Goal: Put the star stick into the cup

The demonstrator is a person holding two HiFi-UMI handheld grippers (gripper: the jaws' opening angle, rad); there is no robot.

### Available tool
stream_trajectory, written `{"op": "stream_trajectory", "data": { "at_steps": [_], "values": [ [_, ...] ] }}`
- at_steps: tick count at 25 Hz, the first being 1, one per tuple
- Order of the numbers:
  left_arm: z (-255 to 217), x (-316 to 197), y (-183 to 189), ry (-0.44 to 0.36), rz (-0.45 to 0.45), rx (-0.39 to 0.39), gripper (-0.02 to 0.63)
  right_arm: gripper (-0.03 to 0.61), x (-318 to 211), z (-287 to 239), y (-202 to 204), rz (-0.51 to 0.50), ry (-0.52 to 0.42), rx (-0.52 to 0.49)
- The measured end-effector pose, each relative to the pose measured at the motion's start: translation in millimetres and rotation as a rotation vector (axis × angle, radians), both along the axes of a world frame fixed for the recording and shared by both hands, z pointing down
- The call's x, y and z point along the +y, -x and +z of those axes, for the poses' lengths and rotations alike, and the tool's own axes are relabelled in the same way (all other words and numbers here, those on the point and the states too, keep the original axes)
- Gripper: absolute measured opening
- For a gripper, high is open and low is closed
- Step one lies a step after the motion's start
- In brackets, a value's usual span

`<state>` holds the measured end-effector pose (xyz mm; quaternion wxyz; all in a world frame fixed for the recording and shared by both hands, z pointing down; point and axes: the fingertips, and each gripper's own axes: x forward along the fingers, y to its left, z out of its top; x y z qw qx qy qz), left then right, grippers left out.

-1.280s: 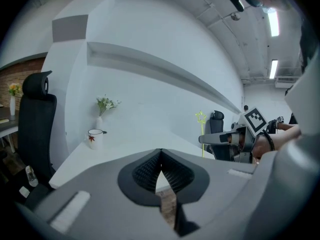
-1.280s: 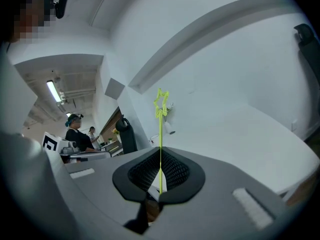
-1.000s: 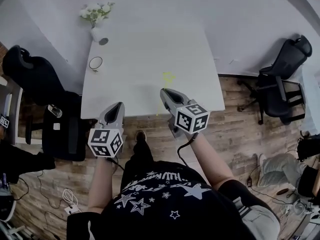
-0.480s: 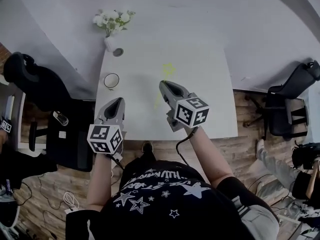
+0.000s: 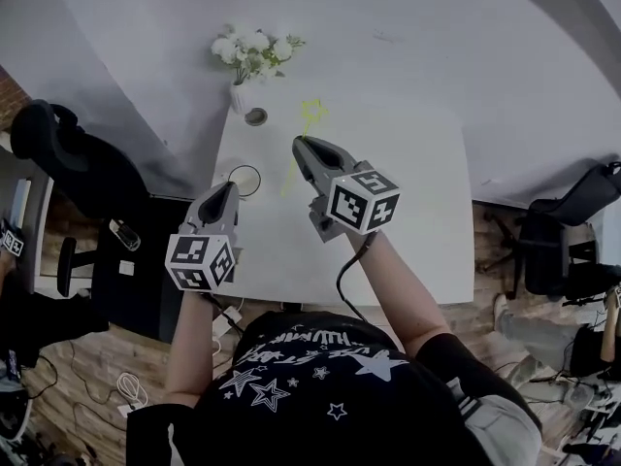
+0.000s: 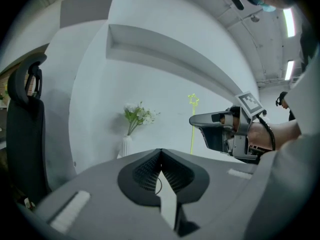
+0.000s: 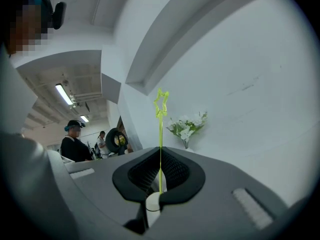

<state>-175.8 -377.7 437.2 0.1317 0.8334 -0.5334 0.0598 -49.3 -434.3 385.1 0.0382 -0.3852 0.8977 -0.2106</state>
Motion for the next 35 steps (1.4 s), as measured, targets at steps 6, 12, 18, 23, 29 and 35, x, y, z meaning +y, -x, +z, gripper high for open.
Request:
{"op": "stream_trajectory", "data": {
  "at_steps": [6,12,18,23,29,35],
  "values": [
    [5.0,-23.2,21.7,0.001,-0.032,0.002,0.003,0.021,-27.8,-0.9,40.4,-0.058,0.001,-0.021],
    [17.7,-35.7,33.8,0.029,-0.048,0.004,0.003,0.021,-46.5,20.8,62.6,-0.075,0.045,-0.039],
    [31.0,-43.2,37.1,0.054,-0.051,0.018,0.003,0.021,-51.5,51.5,82.1,-0.112,0.088,-0.003],
    [43.4,-46.8,37.2,0.071,-0.052,0.020,0.003,0.021,-51.2,75.0,92.2,-0.133,0.143,-0.001],
    [52.9,-48.9,38.9,0.087,-0.060,0.025,0.003,0.021,-50.1,98.8,100.7,-0.165,0.208,0.018],
    [58.5,-49.7,39.7,0.099,-0.061,0.027,0.003,0.021,-49.7,112.1,103.7,-0.170,0.247,0.027]
  ]
}}
